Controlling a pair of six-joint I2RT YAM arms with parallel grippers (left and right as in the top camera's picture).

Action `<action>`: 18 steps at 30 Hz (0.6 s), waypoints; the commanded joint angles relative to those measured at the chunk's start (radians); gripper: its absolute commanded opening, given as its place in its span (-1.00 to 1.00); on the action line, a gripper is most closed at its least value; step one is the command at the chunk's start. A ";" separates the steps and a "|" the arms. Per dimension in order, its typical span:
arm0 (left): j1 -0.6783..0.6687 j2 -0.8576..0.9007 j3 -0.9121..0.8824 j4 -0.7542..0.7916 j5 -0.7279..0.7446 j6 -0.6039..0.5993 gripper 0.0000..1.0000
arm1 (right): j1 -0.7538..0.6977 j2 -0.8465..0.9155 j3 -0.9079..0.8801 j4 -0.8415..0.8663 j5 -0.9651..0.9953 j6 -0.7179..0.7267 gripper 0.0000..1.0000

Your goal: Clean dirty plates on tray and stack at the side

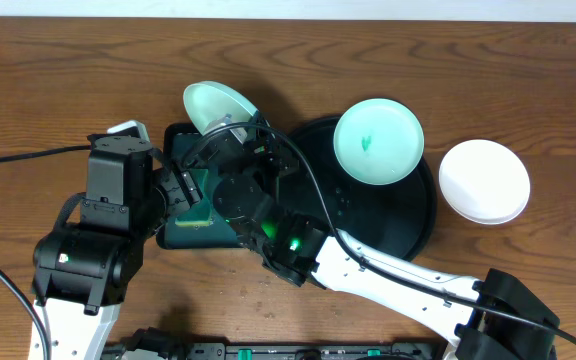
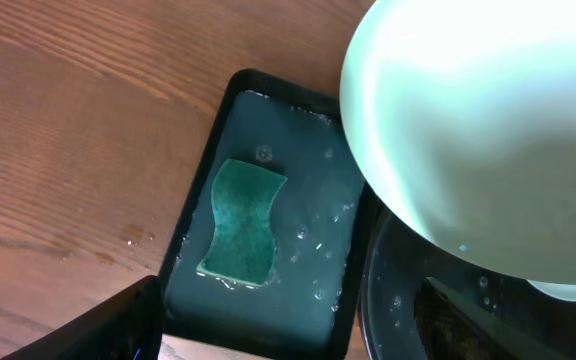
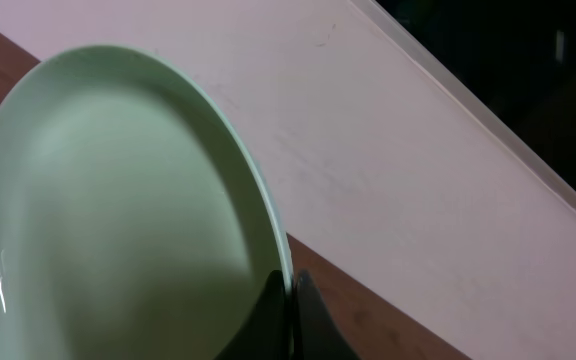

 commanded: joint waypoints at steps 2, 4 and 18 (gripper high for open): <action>0.004 -0.001 0.018 -0.002 -0.002 0.007 0.61 | 0.004 -0.027 0.013 0.007 0.021 0.000 -0.98; 0.004 -0.001 0.018 -0.002 -0.002 0.007 0.61 | 0.004 -0.027 0.013 0.006 0.021 0.000 -0.98; 0.004 0.000 0.018 -0.003 -0.001 0.007 0.61 | -0.297 -0.034 0.012 -0.520 -0.760 0.793 -0.98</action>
